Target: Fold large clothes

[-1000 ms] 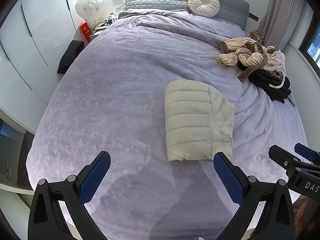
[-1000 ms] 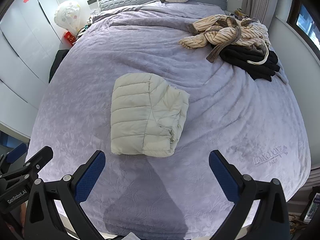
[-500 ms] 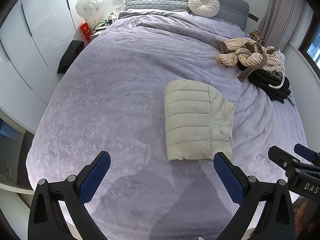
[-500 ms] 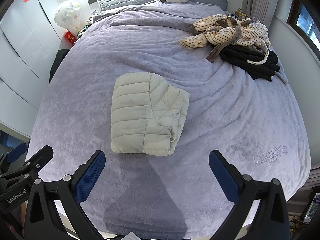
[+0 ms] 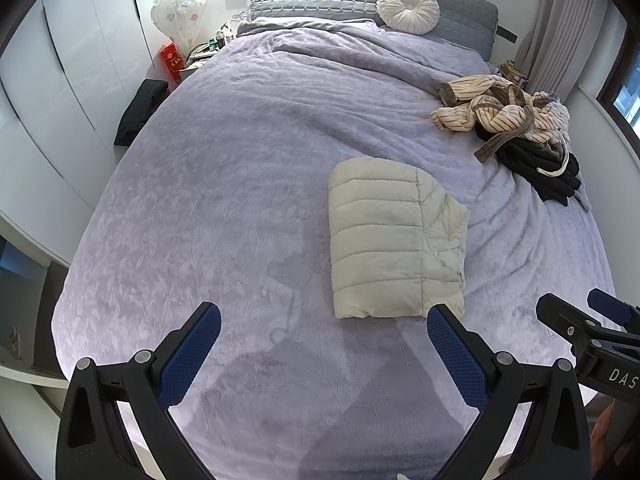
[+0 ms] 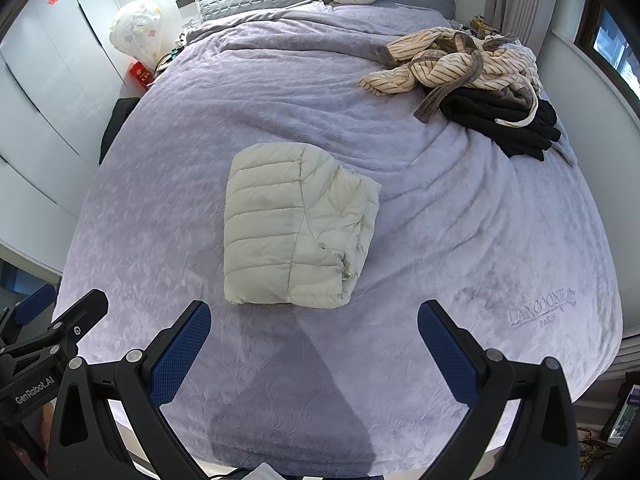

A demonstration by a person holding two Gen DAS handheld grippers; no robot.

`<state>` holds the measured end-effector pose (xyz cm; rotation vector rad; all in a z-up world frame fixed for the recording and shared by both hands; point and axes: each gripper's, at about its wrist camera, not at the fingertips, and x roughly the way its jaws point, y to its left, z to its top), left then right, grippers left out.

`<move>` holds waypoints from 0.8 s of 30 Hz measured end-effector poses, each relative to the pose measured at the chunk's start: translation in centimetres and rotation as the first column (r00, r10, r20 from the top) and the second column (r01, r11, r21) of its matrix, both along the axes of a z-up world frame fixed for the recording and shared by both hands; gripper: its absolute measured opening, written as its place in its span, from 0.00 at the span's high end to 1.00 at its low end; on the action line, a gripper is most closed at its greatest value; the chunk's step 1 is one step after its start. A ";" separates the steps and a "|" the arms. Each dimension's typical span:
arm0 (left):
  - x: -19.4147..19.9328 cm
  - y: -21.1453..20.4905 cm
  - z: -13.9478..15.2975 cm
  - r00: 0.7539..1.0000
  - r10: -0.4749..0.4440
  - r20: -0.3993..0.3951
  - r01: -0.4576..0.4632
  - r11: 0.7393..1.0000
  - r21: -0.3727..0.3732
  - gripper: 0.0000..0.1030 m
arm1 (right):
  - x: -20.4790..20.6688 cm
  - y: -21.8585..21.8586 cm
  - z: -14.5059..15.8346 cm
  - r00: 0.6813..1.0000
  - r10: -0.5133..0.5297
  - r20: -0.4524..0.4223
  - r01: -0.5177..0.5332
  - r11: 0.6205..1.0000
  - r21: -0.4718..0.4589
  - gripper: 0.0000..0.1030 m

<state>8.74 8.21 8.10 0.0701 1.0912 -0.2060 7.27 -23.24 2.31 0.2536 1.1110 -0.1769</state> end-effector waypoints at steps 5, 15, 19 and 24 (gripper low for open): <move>-0.2 -0.1 0.0 1.000 0.001 0.000 -0.001 1.000 0.000 0.00 | -0.1 0.1 0.0 1.000 0.000 0.000 0.000 1.000 0.000 0.00; -0.1 -0.1 0.0 1.000 -0.001 0.001 0.001 1.000 0.001 0.00 | -0.1 0.1 0.0 1.000 0.000 -0.001 0.000 1.000 0.002 0.00; -0.1 -0.1 0.0 1.000 -0.001 0.000 0.001 1.000 0.001 0.00 | -0.2 0.2 0.0 1.000 -0.001 -0.002 0.001 1.000 0.006 0.00; -0.2 -0.1 0.0 1.000 0.002 0.000 -0.002 1.000 0.002 0.00 | -0.3 0.3 0.0 1.000 -0.001 -0.002 0.001 1.000 0.005 0.00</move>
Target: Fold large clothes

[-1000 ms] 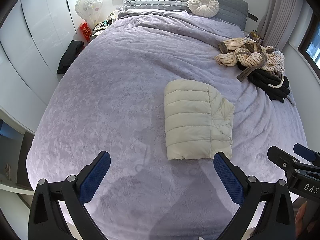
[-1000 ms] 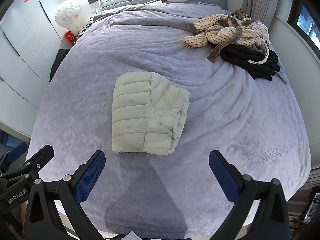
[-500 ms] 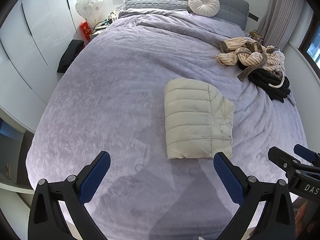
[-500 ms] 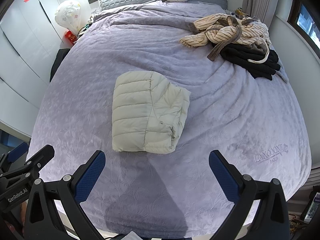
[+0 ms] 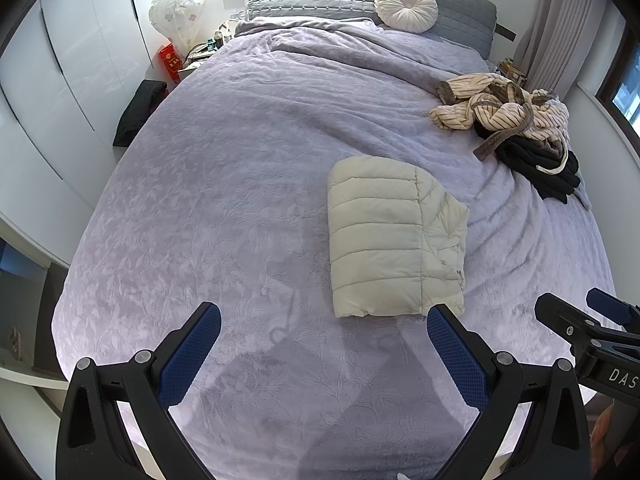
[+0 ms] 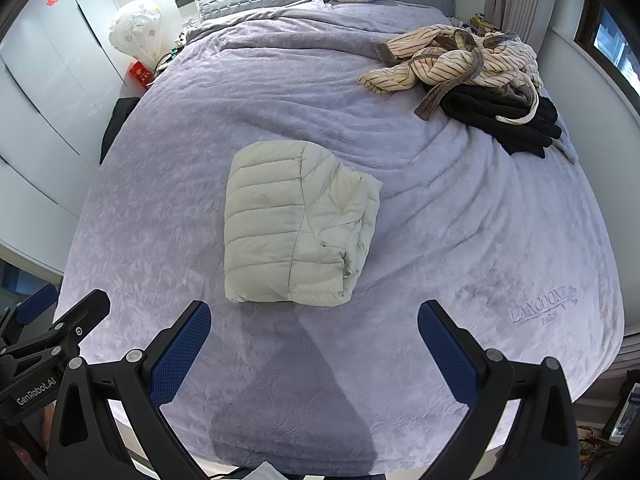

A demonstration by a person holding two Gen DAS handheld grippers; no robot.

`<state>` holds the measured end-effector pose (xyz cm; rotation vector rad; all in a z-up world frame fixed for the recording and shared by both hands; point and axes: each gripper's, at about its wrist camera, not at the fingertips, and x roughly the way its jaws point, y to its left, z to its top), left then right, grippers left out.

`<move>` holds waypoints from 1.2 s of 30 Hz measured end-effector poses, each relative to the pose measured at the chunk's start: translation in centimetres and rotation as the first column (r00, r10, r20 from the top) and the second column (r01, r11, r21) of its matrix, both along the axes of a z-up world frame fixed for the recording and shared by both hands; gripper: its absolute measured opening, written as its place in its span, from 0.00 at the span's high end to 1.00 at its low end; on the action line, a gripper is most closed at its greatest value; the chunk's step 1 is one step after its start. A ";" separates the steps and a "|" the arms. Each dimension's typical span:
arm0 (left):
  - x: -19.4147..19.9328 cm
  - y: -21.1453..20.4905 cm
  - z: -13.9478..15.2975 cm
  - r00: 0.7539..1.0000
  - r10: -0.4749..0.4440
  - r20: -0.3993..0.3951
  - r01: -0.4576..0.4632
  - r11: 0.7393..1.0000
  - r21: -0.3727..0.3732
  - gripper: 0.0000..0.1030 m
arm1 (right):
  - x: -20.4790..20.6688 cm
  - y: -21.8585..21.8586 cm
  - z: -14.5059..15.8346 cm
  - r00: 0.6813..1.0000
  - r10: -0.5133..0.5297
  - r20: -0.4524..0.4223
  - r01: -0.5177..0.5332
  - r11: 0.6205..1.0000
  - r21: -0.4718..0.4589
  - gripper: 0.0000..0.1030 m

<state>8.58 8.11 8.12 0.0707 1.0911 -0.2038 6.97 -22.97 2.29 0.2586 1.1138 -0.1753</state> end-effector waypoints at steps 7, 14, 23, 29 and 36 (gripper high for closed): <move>-0.1 -0.1 -0.1 1.000 0.004 0.001 -0.004 1.000 0.003 0.00 | 0.0 0.0 0.0 1.000 0.000 0.000 0.000 1.000 0.001 0.00; -0.3 0.2 -0.5 1.000 0.007 0.002 -0.007 1.000 -0.002 0.00 | -0.4 0.3 -0.1 1.000 0.003 0.000 -0.003 1.000 0.001 0.00; -0.1 0.3 -0.5 1.000 0.000 0.000 0.000 1.000 -0.005 0.00 | -0.5 0.5 -0.1 1.000 0.002 0.000 -0.002 1.000 0.000 0.00; 0.0 0.4 -0.5 1.000 0.000 -0.003 0.000 1.000 -0.009 0.00 | -0.4 0.4 -0.1 1.000 0.003 0.000 -0.003 1.000 0.001 0.00; -0.1 0.3 -0.5 1.000 -0.007 -0.004 0.007 1.000 -0.009 0.00 | -0.6 0.5 -0.3 1.000 0.001 -0.002 -0.001 1.000 0.004 0.00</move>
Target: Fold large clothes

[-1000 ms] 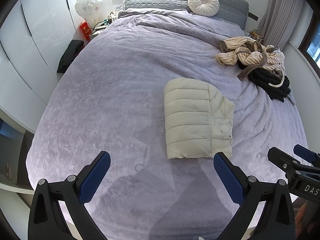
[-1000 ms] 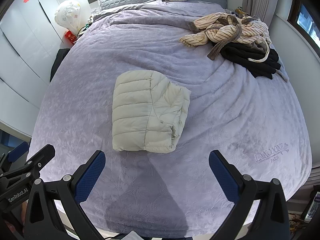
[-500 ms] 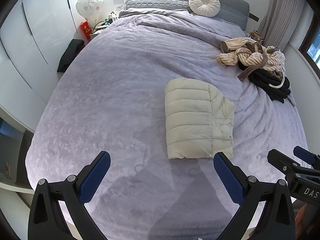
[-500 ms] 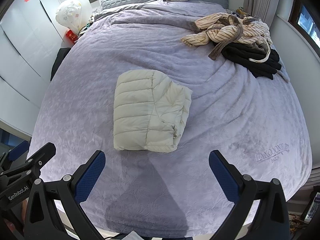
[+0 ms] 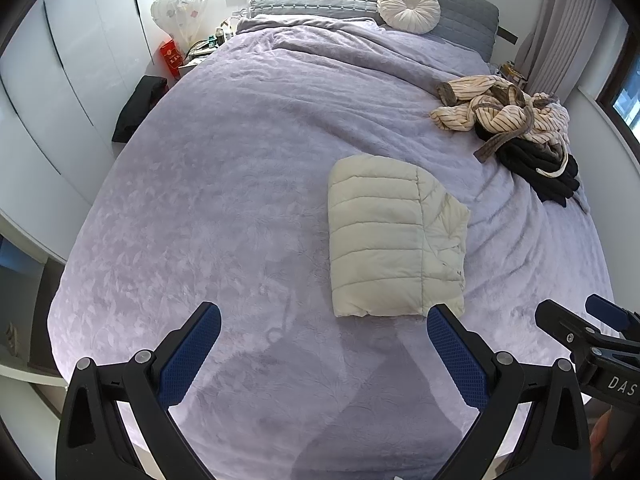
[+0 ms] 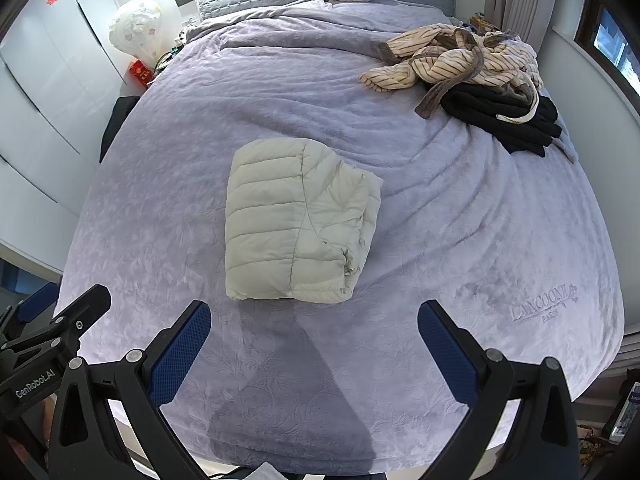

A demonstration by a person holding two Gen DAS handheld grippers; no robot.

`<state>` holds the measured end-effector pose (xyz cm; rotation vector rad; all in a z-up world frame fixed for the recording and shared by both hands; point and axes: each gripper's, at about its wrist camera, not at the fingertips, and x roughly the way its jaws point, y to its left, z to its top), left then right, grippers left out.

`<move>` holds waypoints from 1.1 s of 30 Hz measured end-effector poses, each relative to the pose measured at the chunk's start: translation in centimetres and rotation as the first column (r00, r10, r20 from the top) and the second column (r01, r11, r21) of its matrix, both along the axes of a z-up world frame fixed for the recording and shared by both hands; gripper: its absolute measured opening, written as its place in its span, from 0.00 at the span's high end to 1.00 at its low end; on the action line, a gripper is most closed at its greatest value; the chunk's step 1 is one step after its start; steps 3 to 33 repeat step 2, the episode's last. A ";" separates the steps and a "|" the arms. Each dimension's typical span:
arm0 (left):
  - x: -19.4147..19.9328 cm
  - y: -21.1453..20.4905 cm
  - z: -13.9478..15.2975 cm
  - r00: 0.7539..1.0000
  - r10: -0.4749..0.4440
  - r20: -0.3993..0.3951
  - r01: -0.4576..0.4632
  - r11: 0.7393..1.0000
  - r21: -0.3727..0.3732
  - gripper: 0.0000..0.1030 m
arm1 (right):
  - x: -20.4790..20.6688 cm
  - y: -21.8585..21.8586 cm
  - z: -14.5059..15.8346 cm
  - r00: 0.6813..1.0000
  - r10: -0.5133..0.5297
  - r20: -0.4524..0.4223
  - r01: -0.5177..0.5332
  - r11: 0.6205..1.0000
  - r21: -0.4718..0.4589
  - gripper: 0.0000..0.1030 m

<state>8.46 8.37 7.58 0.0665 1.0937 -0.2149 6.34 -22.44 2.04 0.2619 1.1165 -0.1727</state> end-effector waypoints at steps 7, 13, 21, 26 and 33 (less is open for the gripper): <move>0.0 0.0 0.0 1.000 0.003 -0.002 -0.003 1.000 -0.001 0.00 | -0.1 0.1 0.0 1.000 0.000 0.000 0.000 1.000 0.001 0.00; 0.0 0.0 0.0 1.000 0.003 -0.002 -0.003 1.000 -0.001 0.00 | -0.1 0.1 0.0 1.000 0.000 0.000 0.000 1.000 0.001 0.00; 0.0 0.0 0.0 1.000 0.003 -0.002 -0.003 1.000 -0.001 0.00 | -0.1 0.1 0.0 1.000 0.000 0.000 0.000 1.000 0.001 0.00; 0.0 0.0 0.0 1.000 0.003 -0.002 -0.003 1.000 -0.001 0.00 | -0.1 0.1 0.0 1.000 0.000 0.000 0.000 1.000 0.001 0.00; 0.0 0.0 0.0 1.000 0.003 -0.002 -0.003 1.000 -0.001 0.00 | -0.1 0.1 0.0 1.000 0.000 0.000 0.000 1.000 0.001 0.00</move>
